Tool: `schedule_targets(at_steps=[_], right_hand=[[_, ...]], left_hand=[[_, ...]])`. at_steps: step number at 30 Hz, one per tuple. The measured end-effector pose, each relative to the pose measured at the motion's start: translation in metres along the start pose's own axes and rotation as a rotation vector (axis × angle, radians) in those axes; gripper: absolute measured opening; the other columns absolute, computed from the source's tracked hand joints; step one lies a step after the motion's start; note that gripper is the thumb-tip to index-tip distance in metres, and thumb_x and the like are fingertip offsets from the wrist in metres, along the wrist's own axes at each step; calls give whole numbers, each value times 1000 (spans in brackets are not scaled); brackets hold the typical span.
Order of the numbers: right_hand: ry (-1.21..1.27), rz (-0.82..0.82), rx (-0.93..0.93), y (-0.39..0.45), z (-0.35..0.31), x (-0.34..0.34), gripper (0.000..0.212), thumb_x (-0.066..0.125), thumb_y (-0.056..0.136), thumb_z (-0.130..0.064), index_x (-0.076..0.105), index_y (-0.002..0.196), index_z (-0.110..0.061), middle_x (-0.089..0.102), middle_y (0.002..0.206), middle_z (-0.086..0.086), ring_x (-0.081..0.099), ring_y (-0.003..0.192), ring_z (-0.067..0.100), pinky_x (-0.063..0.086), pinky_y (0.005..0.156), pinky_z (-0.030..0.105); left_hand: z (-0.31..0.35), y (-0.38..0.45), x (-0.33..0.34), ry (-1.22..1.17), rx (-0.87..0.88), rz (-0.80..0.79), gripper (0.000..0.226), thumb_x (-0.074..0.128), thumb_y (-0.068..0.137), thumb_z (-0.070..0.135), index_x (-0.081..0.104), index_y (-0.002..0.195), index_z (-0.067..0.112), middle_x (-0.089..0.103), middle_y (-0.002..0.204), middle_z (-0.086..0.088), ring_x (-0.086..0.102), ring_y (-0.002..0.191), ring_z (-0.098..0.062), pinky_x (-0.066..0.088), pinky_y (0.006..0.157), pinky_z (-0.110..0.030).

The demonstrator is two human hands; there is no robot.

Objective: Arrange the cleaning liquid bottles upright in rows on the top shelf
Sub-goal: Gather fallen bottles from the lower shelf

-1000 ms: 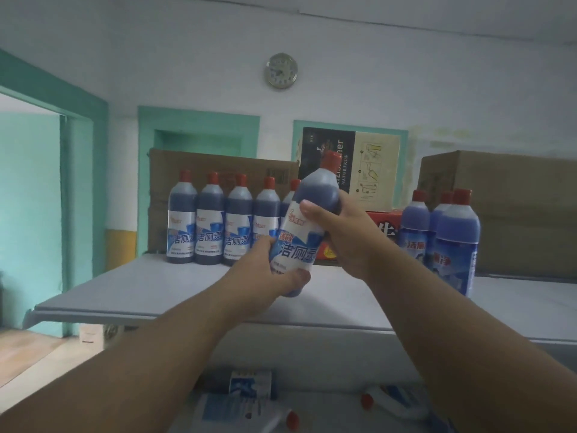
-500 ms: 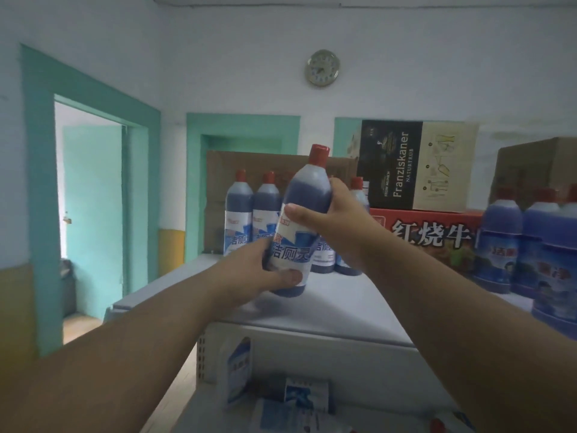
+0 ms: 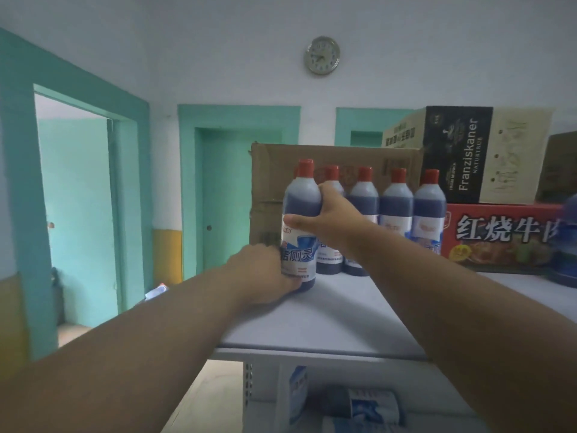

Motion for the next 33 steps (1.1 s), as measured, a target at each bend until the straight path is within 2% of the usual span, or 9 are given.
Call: schedule_targets(at_steps=[4, 8, 12, 17, 25, 31, 33], right_hand=[[-26, 24, 37, 3, 5, 1, 56, 80, 81, -38, 37, 115, -30, 54, 95, -14, 56, 81, 2, 51, 63, 19], [-181, -1, 67, -4, 21, 6, 66, 87, 73, -37, 39, 117, -28, 63, 112, -6, 66, 97, 15, 59, 83, 35], [-230, 45, 81, -6, 25, 9, 70, 88, 70, -37, 41, 119, -25, 65, 119, -2, 67, 103, 20, 60, 87, 45], [-241, 110, 64, -7, 26, 11, 66, 88, 70, -36, 45, 119, -23, 66, 119, -1, 67, 102, 19, 59, 87, 43], [-249, 129, 61, -10, 26, 15, 63, 85, 74, -36, 41, 118, -24, 65, 123, -1, 66, 100, 17, 59, 84, 35], [-270, 133, 53, -15, 22, 17, 59, 82, 79, -34, 40, 118, -22, 64, 127, 1, 66, 107, 20, 57, 85, 35], [-270, 139, 44, -18, 18, 14, 58, 82, 79, -34, 39, 117, -25, 64, 125, 0, 66, 105, 19, 57, 80, 31]], left_hand=[[-8, 8, 17, 23, 5, 80, 64, 52, 77, 70, 58, 121, 24, 68, 113, -3, 64, 99, -28, 55, 87, -41], [-14, 12, 27, 73, 4, 87, 70, 50, 78, 72, 53, 126, 22, 64, 121, -4, 59, 106, -28, 53, 90, -44], [-14, 12, 27, 138, 12, 113, 64, 50, 85, 69, 55, 125, 19, 62, 121, -7, 56, 107, -29, 51, 90, -43], [-15, 14, 29, 177, -13, 94, 61, 48, 89, 67, 55, 126, 18, 61, 119, -7, 54, 105, -28, 50, 88, -41], [-13, 10, 28, 164, -46, 93, 57, 50, 90, 61, 55, 129, 19, 62, 118, -6, 56, 104, -26, 53, 91, -43], [-9, 6, 23, 166, -55, 90, 55, 51, 90, 57, 55, 129, 18, 62, 118, -7, 57, 105, -27, 53, 91, -44], [-7, 2, 19, 138, -58, 88, 55, 53, 88, 56, 55, 129, 18, 63, 116, -6, 59, 102, -27, 54, 90, -43]])
Point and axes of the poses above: each hand's wrist, its own y-axis towards the middle knuckle, its own x-axis out of the palm, z = x × y, the point moved 3 cm from there along y, towards the middle knuckle
